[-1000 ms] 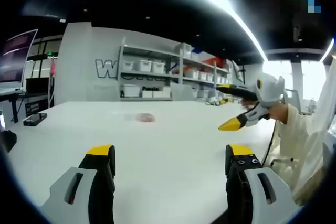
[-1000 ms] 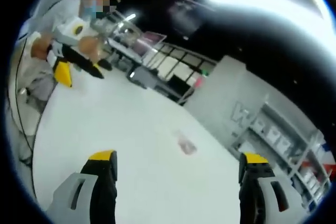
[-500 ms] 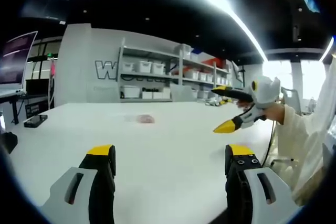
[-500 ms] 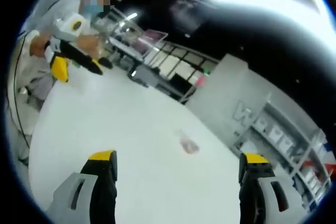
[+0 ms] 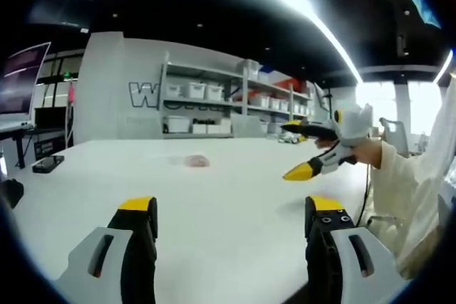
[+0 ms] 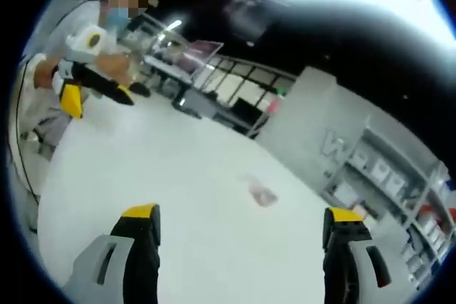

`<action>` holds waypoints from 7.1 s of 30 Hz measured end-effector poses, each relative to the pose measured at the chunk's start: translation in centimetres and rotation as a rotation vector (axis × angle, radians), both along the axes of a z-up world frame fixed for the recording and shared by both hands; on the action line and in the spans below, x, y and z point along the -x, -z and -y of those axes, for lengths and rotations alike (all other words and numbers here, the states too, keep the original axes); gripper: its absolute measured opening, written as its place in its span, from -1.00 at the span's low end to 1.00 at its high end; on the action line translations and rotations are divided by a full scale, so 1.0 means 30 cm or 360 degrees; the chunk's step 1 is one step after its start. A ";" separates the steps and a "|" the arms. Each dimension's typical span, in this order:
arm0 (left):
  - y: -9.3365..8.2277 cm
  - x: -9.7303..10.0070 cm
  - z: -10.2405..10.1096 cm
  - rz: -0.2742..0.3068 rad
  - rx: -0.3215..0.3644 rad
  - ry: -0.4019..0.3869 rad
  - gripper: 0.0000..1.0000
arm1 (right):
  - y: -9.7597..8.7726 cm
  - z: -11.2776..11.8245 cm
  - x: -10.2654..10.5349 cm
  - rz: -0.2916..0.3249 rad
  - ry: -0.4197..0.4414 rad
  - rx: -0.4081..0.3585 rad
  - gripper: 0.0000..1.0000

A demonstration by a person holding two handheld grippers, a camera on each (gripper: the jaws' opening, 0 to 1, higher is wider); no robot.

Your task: Open the resealable bag by pulling the two sides of the seal apart until the entire bag opening is separated and visibly accessible.

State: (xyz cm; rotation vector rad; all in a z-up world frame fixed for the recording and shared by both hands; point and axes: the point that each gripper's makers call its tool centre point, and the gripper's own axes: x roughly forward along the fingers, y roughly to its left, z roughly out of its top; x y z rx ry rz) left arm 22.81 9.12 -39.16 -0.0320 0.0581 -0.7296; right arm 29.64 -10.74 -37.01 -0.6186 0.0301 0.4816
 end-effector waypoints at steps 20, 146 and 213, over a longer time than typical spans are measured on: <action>0.010 0.007 -0.005 -0.0014 -0.0010 -0.0005 0.66 | -0.026 -0.029 -0.051 -0.0072 0.0020 -0.0300 0.85; 0.009 0.024 -0.016 -0.0006 0.0002 -0.0002 0.64 | 0.105 -0.189 -0.466 -0.0128 0.0175 -0.0189 0.59; 0.003 0.015 -0.039 -0.0018 0.0037 -0.0005 0.64 | 0.116 -0.235 -0.643 -0.0076 0.0303 -0.0284 0.43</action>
